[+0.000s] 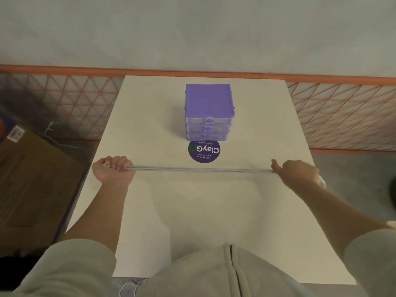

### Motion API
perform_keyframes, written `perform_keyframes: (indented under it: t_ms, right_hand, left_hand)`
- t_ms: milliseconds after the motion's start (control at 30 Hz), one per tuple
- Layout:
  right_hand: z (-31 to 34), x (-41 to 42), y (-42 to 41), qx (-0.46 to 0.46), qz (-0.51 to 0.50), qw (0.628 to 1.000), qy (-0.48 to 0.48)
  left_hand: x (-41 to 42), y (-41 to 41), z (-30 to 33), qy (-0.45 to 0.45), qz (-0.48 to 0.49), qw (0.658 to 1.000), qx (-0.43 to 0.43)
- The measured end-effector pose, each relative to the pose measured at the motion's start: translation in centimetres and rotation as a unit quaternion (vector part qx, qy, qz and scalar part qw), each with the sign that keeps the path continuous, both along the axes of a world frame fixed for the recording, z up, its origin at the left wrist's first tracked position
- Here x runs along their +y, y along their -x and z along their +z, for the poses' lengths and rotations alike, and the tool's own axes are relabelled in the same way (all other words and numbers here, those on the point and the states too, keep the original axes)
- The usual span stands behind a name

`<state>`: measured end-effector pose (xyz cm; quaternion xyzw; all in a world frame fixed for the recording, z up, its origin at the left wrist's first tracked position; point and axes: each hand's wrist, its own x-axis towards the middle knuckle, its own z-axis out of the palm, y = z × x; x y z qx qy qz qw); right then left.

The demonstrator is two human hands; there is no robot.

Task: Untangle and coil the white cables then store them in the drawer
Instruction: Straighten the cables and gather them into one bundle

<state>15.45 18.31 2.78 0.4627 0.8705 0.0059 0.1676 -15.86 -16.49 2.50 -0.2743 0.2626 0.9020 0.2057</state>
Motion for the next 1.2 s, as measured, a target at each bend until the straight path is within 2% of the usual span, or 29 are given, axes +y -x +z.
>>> perform_keyframes:
  t_ms: [133,200,267,333,400,567,633,733,833,900,933,967,1033,1133,1200]
  right_hand:
    - [1.1,2.1,0.6,-0.034,0.027,0.995,-0.094]
    - [0.0,2.6,0.4,-0.072,0.043,0.993,-0.079]
    - [-1.9,3.1,-0.6,-0.054,0.02,0.996,0.061]
    - [-2.9,3.0,-1.6,0.012,-0.023,0.974,0.224]
    - [-3.3,2.8,-2.6,0.054,-0.027,0.961,0.27]
    - [-3.7,1.0,-4.0,0.08,-0.082,0.97,0.217]
    - [-3.3,0.5,-4.6,0.05,-0.044,0.985,0.162]
    - [-2.1,-0.6,-4.8,0.05,-0.018,0.989,0.138]
    - [-1.4,-1.9,-3.4,0.091,-0.01,0.981,0.171]
    - [-1.0,-2.8,-2.2,0.129,-0.021,0.972,0.197]
    - [-0.8,-3.1,-1.9,0.148,-0.029,0.968,0.202]
    - [-0.8,-3.3,-1.6,0.163,-0.04,0.965,0.203]
    - [-0.7,-3.5,-1.3,0.173,-0.05,0.963,0.199]
    - [-0.5,-3.8,-1.4,0.177,-0.045,0.962,0.204]
    - [-0.5,-3.9,-1.7,0.189,-0.042,0.956,0.219]
  left_hand:
    - [2.0,-1.3,-0.5,0.007,-0.024,1.0,-0.001]
    - [2.4,-1.6,-0.9,0.012,-0.035,0.999,-0.001]
    - [2.2,-1.7,-1.2,0.014,-0.033,0.999,-0.005]
    - [1.7,-1.5,-1.4,0.016,-0.025,1.0,-0.008]
    - [1.3,-1.3,-1.4,0.014,-0.017,1.0,-0.009]
    - [0.8,-1.0,-1.2,0.035,-0.005,0.999,0.0]
    - [0.1,-0.6,-0.9,0.06,-0.001,0.998,0.013]
    - [-0.7,0.1,0.0,0.155,-0.031,0.987,0.035]
    - [1.1,-0.2,1.7,0.282,-0.094,0.951,0.081]
    - [3.5,-1.2,2.9,0.358,-0.154,0.91,0.14]
    - [4.8,-1.9,3.5,0.401,-0.197,0.875,0.185]
    - [6.2,-2.8,3.8,0.451,-0.245,0.823,0.242]
    - [8.9,-5.1,4.0,0.529,-0.336,0.693,0.357]
    - [12.9,-9.7,3.4,0.54,-0.446,0.541,0.466]
    - [15.2,-13.0,2.7,0.551,-0.49,0.422,0.527]
